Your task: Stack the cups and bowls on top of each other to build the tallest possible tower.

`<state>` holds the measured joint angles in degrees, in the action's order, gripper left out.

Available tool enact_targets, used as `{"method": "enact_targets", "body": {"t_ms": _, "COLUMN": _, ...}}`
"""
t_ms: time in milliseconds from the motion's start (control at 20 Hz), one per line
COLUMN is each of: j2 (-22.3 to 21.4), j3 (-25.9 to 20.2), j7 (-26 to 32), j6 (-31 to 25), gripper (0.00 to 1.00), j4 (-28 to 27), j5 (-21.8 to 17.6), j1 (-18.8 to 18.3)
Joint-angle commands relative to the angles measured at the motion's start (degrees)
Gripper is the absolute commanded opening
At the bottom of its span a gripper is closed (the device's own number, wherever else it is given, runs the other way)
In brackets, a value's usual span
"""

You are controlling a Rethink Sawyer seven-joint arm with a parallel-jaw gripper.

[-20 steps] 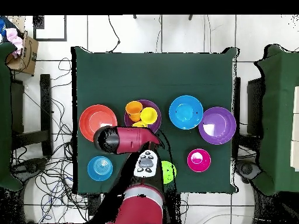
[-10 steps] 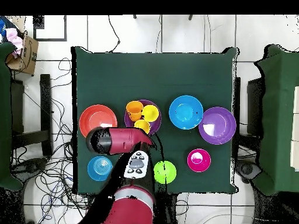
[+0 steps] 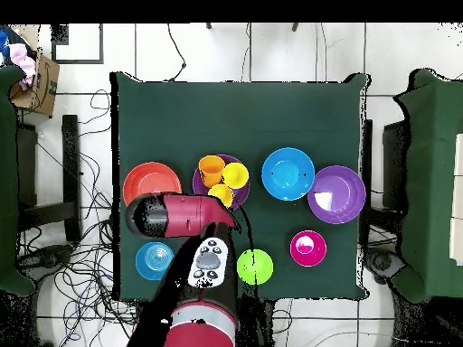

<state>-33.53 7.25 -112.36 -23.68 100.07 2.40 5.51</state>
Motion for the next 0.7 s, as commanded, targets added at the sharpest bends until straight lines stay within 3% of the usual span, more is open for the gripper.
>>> {"method": "enact_targets", "body": {"t_ms": 50, "j2": -0.3, "j3": -3.2, "j7": -10.0, "j6": -4.2, "gripper": 1.00, "j4": 2.4, "j5": 2.9, "j1": 0.9}}
{"method": "enact_targets", "body": {"t_ms": 700, "j2": -1.8, "j3": -3.8, "j7": -11.4, "j6": -4.2, "gripper": 1.00, "j4": 3.9, "j5": 6.8, "j1": 2.6}}
